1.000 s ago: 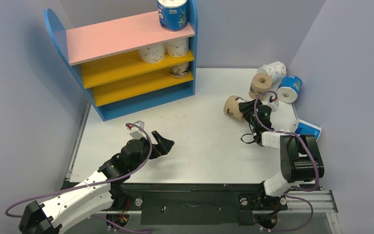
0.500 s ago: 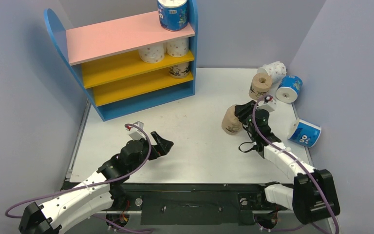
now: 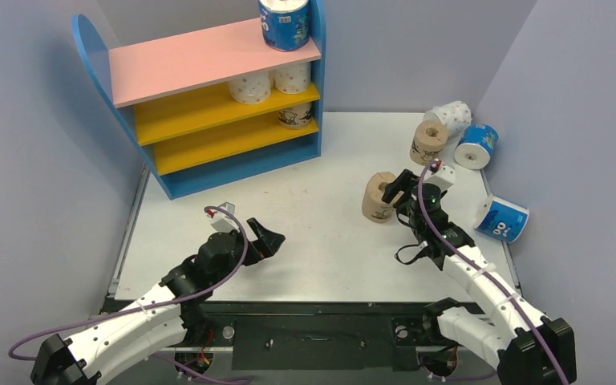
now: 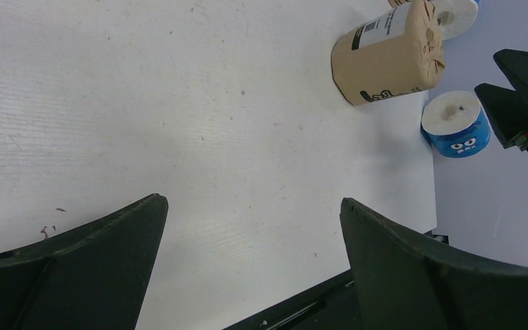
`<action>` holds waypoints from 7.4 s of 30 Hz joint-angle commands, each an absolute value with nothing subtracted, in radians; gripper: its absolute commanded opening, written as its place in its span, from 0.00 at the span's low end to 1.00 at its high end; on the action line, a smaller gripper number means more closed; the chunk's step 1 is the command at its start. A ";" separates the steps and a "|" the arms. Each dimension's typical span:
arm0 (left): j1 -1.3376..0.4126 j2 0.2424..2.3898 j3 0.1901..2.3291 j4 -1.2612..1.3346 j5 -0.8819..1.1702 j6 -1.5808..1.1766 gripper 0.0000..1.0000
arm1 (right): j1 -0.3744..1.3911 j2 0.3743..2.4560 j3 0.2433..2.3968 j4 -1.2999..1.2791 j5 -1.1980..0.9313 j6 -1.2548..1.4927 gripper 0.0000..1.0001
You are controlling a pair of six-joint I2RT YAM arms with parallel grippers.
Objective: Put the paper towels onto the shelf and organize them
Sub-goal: Adjust the paper towel at the center of the board, then pick up the paper towel from the center of the board, then place the paper towel on the shelf.
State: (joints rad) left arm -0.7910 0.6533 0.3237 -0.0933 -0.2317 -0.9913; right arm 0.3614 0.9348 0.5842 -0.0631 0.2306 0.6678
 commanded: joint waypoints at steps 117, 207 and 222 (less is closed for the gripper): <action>-0.772 0.483 0.475 0.028 -0.812 -0.534 0.96 | 0.707 1.982 1.978 -0.476 0.172 0.685 0.28; -0.540 0.867 0.444 0.558 -0.565 -0.404 0.96 | 0.714 2.100 2.148 -0.513 0.228 0.725 0.28; -0.480 1.043 0.481 0.695 -0.517 -0.408 0.96 | 0.709 2.135 2.188 -0.468 0.204 0.732 0.28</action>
